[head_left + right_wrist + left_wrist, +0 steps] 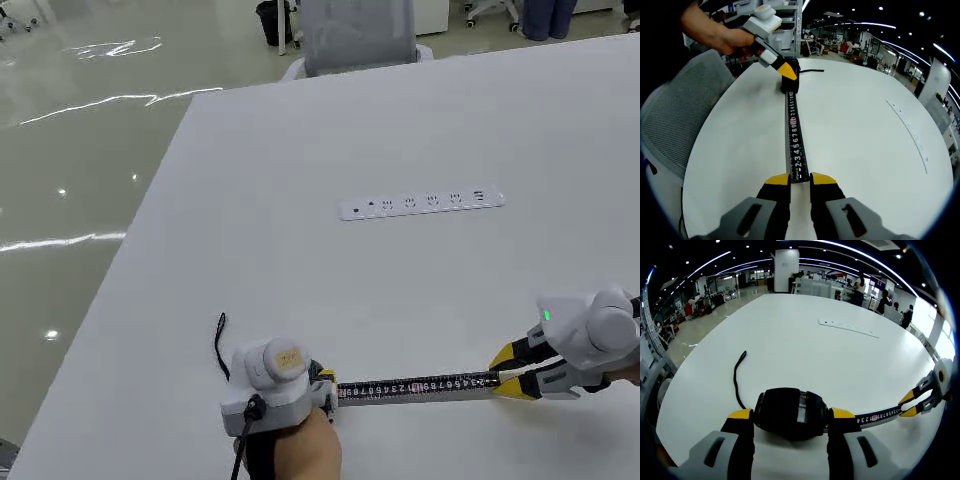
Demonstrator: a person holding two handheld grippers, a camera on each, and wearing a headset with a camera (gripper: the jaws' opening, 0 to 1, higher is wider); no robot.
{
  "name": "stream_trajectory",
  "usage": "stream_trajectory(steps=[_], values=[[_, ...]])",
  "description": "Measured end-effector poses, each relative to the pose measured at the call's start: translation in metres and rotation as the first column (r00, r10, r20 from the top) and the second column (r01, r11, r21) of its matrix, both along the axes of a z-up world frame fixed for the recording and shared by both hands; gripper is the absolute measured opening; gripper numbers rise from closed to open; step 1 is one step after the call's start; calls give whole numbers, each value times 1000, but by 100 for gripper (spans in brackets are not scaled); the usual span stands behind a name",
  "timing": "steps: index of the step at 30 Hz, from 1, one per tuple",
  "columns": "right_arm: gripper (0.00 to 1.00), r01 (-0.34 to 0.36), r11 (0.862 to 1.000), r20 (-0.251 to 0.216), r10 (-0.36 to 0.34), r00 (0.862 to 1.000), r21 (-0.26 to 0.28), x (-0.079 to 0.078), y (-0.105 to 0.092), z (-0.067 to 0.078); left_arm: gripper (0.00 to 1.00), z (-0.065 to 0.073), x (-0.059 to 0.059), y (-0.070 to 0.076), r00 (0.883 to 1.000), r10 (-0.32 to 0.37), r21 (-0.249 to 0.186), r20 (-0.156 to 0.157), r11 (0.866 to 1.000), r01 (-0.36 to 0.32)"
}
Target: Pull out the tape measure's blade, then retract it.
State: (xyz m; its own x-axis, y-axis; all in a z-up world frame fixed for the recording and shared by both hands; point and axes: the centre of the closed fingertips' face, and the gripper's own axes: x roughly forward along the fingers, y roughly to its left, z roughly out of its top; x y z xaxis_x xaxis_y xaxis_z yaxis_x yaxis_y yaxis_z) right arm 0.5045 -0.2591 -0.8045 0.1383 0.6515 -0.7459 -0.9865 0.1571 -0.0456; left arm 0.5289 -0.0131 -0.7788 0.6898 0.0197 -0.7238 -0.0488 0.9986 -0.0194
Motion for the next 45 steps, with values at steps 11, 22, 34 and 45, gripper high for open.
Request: stream_trajectory(steps=[11, 22, 34, 45], values=[[13, -4, 1000, -2, 4, 1000, 4, 0, 5, 0, 55, 0, 0, 0, 1000, 1, 0, 1, 1000, -1], [13, -6, 1000, -3, 6, 1000, 10, 2, 9, 1, 55, 0, 0, 1, 1000, -4, 6, -1, 1000, 4], [13, -13, 1000, -1, 13, 1000, 11, 2, 14, 2, 55, 0, 0, 1, 1000, -1, 6, -20, 1000, 1], [13, -16, 1000, 0, 16, 1000, 14, 3, 17, 3, 55, -1, 0, 1, 1000, -4, 14, -18, 1000, 4]])
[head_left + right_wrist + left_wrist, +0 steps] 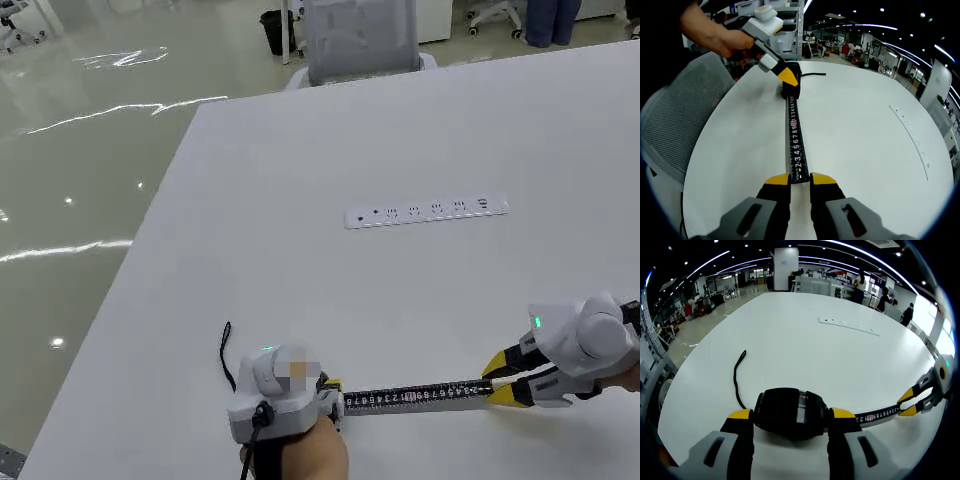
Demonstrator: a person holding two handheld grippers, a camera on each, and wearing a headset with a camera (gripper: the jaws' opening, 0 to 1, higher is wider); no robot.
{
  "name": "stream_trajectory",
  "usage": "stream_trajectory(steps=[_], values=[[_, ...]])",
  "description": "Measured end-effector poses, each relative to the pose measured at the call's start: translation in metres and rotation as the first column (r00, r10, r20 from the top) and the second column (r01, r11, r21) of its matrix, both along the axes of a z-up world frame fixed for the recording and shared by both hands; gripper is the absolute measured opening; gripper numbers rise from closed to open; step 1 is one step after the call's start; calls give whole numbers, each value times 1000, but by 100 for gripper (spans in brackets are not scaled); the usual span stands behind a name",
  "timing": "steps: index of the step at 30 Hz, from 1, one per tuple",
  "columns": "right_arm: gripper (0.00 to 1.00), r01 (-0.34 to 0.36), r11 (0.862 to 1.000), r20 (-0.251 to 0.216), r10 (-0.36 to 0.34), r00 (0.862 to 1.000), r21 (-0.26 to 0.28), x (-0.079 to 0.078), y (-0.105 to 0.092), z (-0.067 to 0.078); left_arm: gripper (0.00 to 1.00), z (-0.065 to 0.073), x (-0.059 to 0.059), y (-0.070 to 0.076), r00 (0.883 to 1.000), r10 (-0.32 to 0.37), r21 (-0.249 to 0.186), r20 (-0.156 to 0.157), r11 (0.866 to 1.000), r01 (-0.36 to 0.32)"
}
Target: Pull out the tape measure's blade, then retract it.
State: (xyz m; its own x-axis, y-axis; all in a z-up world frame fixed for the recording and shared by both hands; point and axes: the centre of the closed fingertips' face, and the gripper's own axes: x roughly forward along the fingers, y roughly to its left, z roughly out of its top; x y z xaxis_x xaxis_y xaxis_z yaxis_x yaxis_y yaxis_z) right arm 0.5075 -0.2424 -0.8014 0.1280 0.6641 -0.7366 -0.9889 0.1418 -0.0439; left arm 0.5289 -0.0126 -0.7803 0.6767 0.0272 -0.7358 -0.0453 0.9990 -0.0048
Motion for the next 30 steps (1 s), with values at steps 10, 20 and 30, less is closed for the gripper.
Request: stream_trajectory(steps=[10, 20, 30], values=[[13, -5, 1000, -1, 5, 1000, 2, 0, 5, 1, 56, 0, 0, 0, 1000, -2, -1, -1, 1000, 2], [13, -7, 1000, 1, 7, 1000, 6, 1, 10, 2, 56, 0, 1, 0, 1000, -6, 0, 3, 1000, 6], [13, -11, 1000, 3, 11, 1000, 8, 2, 16, 2, 56, 0, 0, 0, 1000, -5, -3, 5, 1000, 5]])
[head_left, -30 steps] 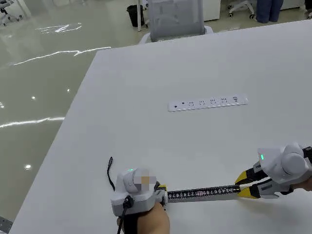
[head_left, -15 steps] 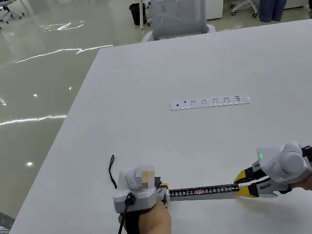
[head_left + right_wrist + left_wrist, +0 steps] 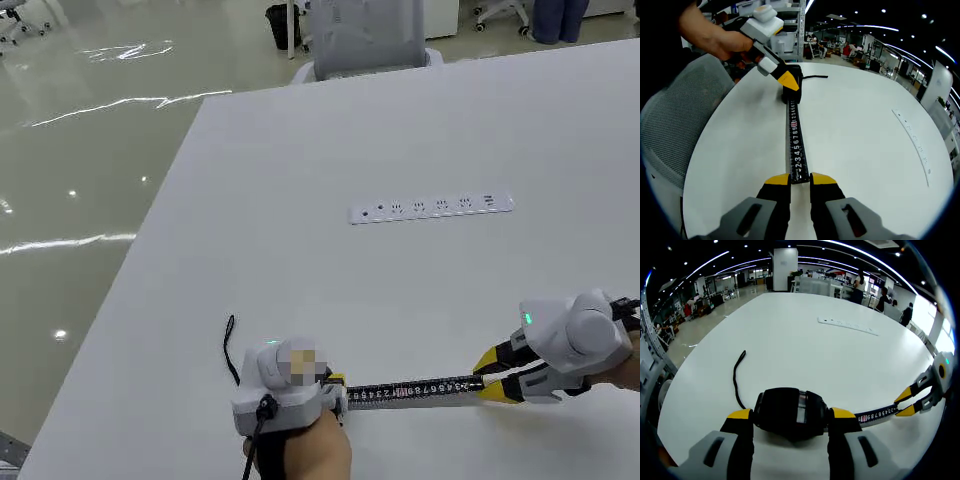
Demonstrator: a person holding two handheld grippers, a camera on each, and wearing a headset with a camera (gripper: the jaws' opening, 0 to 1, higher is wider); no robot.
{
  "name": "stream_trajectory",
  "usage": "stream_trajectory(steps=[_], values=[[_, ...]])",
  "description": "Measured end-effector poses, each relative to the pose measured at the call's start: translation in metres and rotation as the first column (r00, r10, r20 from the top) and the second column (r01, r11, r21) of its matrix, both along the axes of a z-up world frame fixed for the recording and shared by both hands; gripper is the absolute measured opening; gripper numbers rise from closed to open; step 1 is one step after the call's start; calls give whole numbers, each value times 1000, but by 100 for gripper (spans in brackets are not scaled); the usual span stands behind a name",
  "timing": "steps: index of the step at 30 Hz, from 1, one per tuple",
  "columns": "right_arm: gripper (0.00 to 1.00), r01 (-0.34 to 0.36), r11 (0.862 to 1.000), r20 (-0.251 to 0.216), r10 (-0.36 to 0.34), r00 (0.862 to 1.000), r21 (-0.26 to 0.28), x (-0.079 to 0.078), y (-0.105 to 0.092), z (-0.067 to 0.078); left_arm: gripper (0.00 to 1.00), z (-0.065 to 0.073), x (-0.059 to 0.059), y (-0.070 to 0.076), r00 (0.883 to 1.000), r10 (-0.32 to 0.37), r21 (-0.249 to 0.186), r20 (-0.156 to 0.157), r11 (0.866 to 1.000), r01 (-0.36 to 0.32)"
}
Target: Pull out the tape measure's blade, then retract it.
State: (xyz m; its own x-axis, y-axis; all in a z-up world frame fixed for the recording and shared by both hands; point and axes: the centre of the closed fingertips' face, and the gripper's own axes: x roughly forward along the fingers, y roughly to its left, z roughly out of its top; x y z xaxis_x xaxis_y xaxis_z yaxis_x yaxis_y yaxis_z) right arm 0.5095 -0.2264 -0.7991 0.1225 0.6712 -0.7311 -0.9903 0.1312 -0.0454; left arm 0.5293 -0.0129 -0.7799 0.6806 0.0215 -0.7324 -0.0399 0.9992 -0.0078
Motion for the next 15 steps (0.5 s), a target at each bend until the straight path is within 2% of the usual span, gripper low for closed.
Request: stream_trajectory(steps=[15], values=[[13, 0, 1000, -4, 0, 1000, -1, -1, 7, -1, 56, 0, -1, 0, 1000, -1, 7, 3, 1000, 1]])
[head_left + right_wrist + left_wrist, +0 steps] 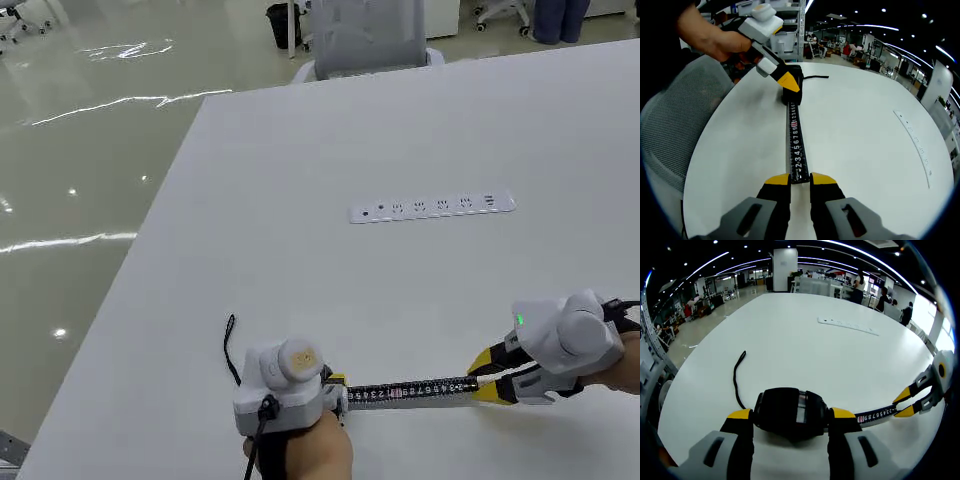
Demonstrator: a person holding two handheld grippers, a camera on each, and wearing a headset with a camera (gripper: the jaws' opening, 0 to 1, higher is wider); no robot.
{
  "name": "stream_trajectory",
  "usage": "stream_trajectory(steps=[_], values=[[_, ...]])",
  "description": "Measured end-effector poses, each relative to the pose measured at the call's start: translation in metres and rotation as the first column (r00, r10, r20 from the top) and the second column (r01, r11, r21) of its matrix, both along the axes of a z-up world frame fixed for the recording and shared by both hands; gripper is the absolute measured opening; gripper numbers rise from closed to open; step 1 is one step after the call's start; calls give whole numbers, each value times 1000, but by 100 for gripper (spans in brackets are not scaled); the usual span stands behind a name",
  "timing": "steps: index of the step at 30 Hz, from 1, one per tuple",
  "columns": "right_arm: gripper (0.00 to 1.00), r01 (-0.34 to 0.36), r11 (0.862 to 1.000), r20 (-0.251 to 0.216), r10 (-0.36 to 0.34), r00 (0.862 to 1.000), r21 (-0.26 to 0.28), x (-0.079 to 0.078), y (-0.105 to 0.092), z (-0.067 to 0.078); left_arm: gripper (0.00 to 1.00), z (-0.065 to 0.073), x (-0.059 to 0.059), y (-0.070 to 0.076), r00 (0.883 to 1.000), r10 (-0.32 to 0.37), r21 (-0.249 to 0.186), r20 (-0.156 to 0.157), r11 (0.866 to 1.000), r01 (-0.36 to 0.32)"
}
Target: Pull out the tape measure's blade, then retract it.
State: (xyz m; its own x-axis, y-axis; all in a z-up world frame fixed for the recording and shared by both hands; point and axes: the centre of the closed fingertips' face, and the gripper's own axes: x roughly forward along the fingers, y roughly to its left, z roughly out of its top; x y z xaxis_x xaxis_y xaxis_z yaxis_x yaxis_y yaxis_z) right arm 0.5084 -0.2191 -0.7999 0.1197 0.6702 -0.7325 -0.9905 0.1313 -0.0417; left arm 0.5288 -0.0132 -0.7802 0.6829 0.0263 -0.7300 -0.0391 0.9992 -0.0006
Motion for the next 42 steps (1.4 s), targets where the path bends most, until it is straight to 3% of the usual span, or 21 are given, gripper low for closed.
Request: stream_trajectory(steps=[42], values=[[13, 4, 1000, -8, -4, 1000, 3, 0, 18, -1, 56, -1, 1, 0, 1000, -9, -2, -7, 1000, 9]])
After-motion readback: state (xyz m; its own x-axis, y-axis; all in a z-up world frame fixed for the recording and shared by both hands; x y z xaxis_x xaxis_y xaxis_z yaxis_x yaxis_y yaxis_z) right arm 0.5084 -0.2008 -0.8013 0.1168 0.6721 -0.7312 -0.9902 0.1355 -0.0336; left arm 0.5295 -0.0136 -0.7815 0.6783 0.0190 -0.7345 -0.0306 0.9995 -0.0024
